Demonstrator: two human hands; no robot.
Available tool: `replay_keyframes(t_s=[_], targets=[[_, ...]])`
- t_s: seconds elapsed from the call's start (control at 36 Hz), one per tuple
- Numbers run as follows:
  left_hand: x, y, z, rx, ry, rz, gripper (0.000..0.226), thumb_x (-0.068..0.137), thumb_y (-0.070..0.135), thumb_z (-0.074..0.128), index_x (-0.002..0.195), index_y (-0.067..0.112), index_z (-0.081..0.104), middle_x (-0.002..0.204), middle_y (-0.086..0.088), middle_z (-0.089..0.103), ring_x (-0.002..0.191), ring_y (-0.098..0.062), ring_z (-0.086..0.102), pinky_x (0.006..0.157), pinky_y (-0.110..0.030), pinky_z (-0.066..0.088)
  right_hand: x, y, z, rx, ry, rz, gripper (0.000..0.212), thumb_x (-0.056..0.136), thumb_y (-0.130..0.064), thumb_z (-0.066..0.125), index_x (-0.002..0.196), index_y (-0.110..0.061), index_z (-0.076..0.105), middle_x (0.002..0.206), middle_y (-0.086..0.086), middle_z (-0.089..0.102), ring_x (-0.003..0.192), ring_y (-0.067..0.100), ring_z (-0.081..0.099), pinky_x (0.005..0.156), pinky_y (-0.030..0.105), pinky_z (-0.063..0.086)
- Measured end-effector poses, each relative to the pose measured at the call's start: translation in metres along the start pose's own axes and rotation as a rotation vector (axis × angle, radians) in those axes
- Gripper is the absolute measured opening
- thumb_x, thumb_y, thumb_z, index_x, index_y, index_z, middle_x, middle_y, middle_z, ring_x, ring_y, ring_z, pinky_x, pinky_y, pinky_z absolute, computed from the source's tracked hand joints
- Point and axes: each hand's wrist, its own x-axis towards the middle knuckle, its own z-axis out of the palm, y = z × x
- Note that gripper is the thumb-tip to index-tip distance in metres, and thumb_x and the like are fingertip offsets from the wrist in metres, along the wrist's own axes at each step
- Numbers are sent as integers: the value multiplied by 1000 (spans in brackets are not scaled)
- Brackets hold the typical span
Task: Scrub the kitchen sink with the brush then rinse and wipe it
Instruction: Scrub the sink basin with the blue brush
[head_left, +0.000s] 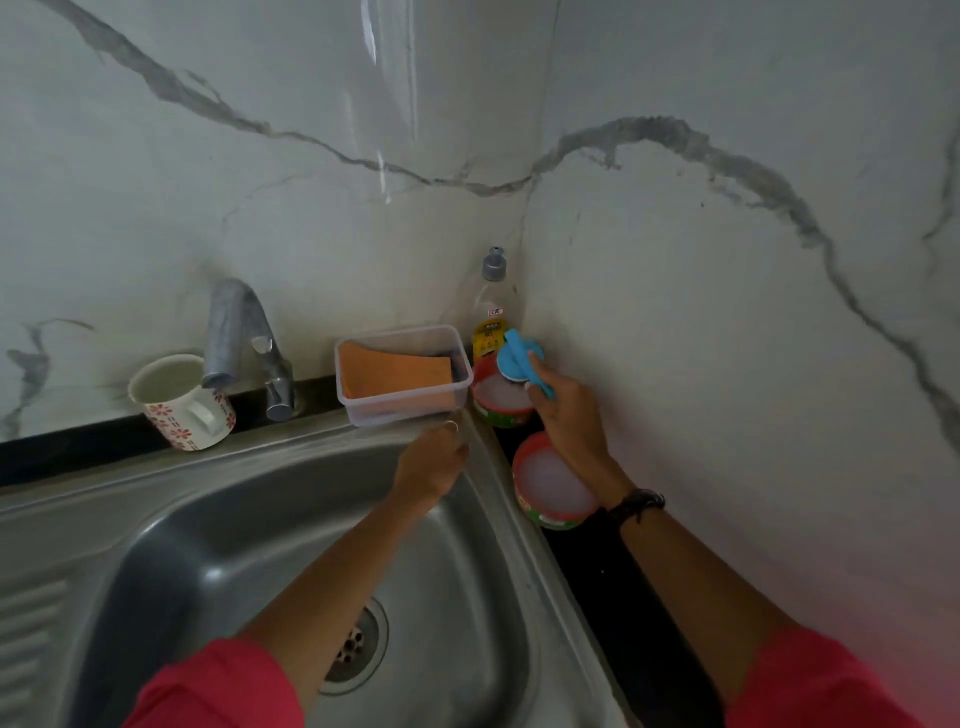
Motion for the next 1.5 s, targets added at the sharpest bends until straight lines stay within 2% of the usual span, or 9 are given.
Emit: replay_keyframes(t_s=[0.17, 0.25, 0.61, 0.78, 0.92, 1.06, 1.31, 1.39, 1.5], targets=[[-39, -25, -7, -38, 32, 36, 45, 95, 26, 46, 140, 21, 40, 135, -8, 52, 123, -25, 50, 100, -42, 42, -46, -41, 2, 252, -31, -10, 43, 92, -8, 54, 134, -12, 48, 108, -1, 63, 81, -4, 56, 83, 19, 49], [-63, -38, -11, -61, 21, 43, 44, 95, 25, 47, 138, 19, 42, 137, -6, 51, 124, -22, 49, 102, -37, 40, -67, -58, 10, 290, -84, 39, 43, 92, -12, 55, 135, -16, 48, 116, 5, 64, 92, 9, 59, 94, 33, 50], [-193, -200, -78, 570, -141, 7, 50, 96, 26, 45, 143, 13, 34, 154, -3, 23, 144, -19, 11, 116, -35, 6, -149, -112, 136, 100, -366, 146, 26, 91, -23, 56, 113, -11, 62, 84, -3, 60, 77, 12, 57, 67, 22, 42], [-222, -256, -85, 717, 12, 37, 66, 30, 20, 93, 92, 7, 74, 107, -14, 69, 102, -32, 65, 78, -51, 52, -166, -100, 202, 48, -406, 335, 20, 89, -21, 56, 102, -7, 60, 87, 8, 68, 76, 23, 63, 66, 26, 46], [-233, -276, -76, 719, 43, 7, 69, 44, 25, 90, 107, 4, 70, 120, -16, 63, 113, -32, 60, 93, -51, 45, -157, -70, 239, 203, -353, 615, 13, 90, -10, 49, 81, -17, 46, 68, 0, 57, 41, 1, 49, 40, 15, 36], [-232, -282, -71, 701, 102, 55, 65, 51, 23, 87, 111, 5, 68, 124, -15, 61, 114, -31, 59, 102, -43, 23, -162, -51, 271, 81, -278, 732, 24, 86, -18, 45, 103, -4, 54, 107, 18, 64, 86, 31, 59, 72, 39, 48], [-237, -287, -67, 666, 179, 63, 49, 81, 17, 61, 129, 7, 55, 137, -12, 51, 130, -28, 44, 112, -44, 25, -244, -125, 320, -242, -724, 148, 41, 96, -22, 40, 136, -13, 40, 116, 22, 61, 104, 39, 58, 84, 42, 46], [-237, -288, -66, 670, 198, 73, 47, 81, 17, 43, 122, 8, 61, 131, -12, 56, 125, -27, 50, 109, -42, 24, -226, -91, 293, -280, -666, 229, 40, 98, -22, 39, 136, -12, 41, 121, 20, 59, 109, 36, 57, 90, 40, 45], [-236, -288, -65, 657, 200, 62, 52, 75, 11, 63, 127, 10, 57, 136, -10, 52, 129, -27, 45, 113, -43, 24, -178, -42, 252, -319, -367, 513, 40, 94, -10, 40, 133, -3, 43, 124, 25, 56, 111, 41, 54, 91, 41, 43]])
